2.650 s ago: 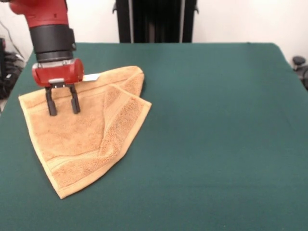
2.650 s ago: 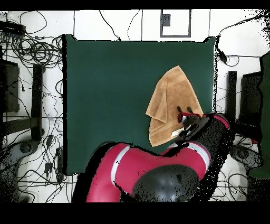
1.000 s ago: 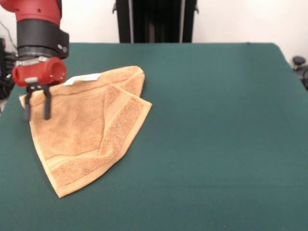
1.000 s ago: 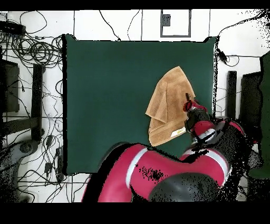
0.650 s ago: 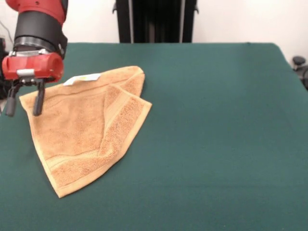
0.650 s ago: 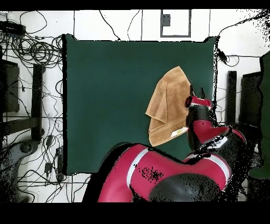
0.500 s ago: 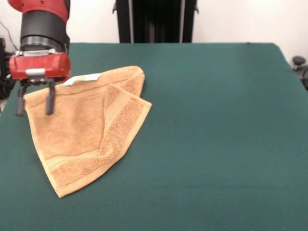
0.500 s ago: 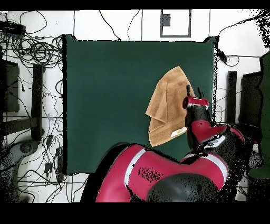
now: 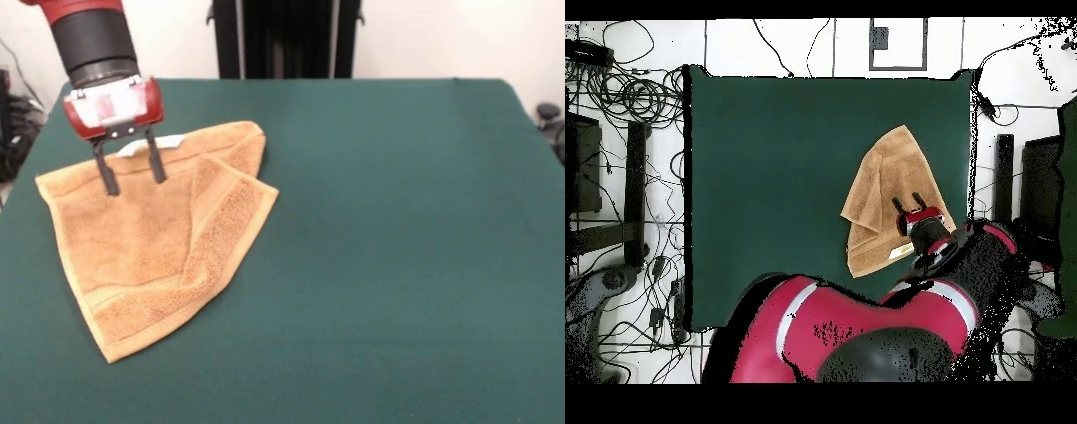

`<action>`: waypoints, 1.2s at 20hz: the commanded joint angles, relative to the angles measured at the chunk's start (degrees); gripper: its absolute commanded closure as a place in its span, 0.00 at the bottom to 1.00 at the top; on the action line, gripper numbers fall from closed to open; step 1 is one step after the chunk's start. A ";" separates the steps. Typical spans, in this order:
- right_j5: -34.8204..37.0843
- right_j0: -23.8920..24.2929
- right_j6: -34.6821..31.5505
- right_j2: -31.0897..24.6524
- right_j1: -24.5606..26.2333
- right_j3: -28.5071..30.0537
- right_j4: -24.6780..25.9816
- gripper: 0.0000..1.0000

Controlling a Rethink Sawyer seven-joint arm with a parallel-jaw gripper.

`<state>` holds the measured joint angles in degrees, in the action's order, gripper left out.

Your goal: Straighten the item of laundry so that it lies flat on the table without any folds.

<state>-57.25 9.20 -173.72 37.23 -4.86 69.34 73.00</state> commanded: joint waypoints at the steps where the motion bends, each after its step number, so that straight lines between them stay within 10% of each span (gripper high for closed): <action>1: -6.31 -6.00 -43.33 -9.87 5.16 -6.15 13.89 0.00; 24: -19.90 -7.74 -59.64 -12.90 3.29 -5.36 19.66 0.00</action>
<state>-70.38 4.49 -210.80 35.32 -3.53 63.65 92.10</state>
